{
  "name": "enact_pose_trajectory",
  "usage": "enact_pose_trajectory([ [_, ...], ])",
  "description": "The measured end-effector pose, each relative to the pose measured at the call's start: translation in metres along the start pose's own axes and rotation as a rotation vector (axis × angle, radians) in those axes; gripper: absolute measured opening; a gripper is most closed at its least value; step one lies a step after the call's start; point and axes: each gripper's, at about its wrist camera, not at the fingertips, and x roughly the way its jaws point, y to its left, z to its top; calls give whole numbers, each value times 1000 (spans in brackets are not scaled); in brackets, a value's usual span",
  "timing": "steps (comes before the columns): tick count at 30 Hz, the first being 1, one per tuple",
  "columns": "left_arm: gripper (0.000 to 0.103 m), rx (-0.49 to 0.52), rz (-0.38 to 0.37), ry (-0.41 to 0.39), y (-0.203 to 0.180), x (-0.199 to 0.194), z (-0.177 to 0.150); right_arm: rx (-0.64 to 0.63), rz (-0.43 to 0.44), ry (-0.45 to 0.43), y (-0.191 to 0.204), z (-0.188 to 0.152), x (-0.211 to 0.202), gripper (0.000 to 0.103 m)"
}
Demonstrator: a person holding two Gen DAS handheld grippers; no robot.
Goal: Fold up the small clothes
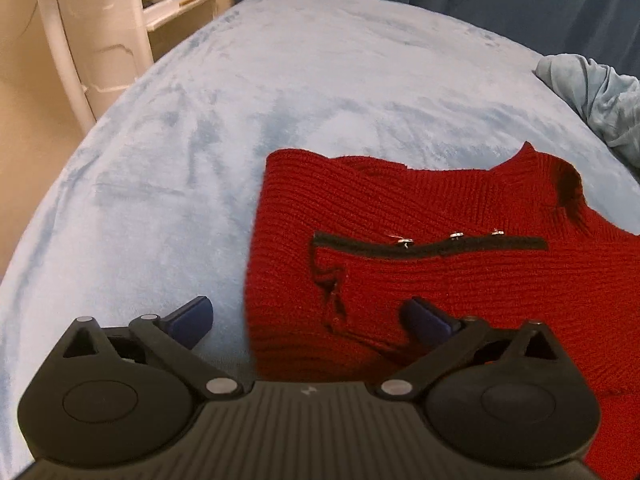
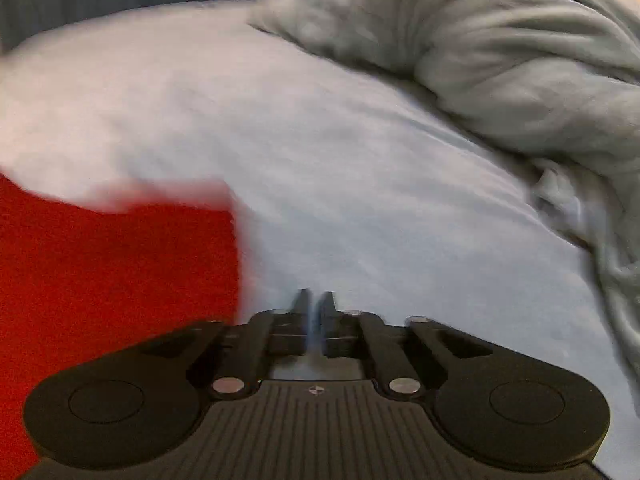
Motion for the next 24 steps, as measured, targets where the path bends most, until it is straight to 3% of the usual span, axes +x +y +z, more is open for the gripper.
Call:
enact_pose_trajectory([
  [5, 103, 37, 1, -49, 2, -24, -7, 155, 170, -30, -35, -20, -55, 16],
  [9, 103, 119, 10, -143, -1, -66, -40, 16, 373, -153, -26, -55, -120, 44],
  [11, 103, 166, 36, -152, -7, -79, -60, -50, 383, -151, -11, -59, -125, 44],
  [14, 103, 206, 77, -115, -13, -90, -86, -44, 254, -91, 6, -58, -101, 44],
  [15, 103, 206, 88, -90, -12, -91, -93, -38, 241, -37, 7, -58, -86, 54],
  [17, 103, 215, 119, -44, -5, -96, -109, -5, 236, -27, -1, -58, -84, 64],
  [20, 103, 192, 147, -40, 15, -119, -129, -7, 259, -40, -17, -58, -125, 62],
  [24, 103, 130, 183, -44, 36, -163, -157, -32, 317, -69, -40, -96, -215, 65],
])
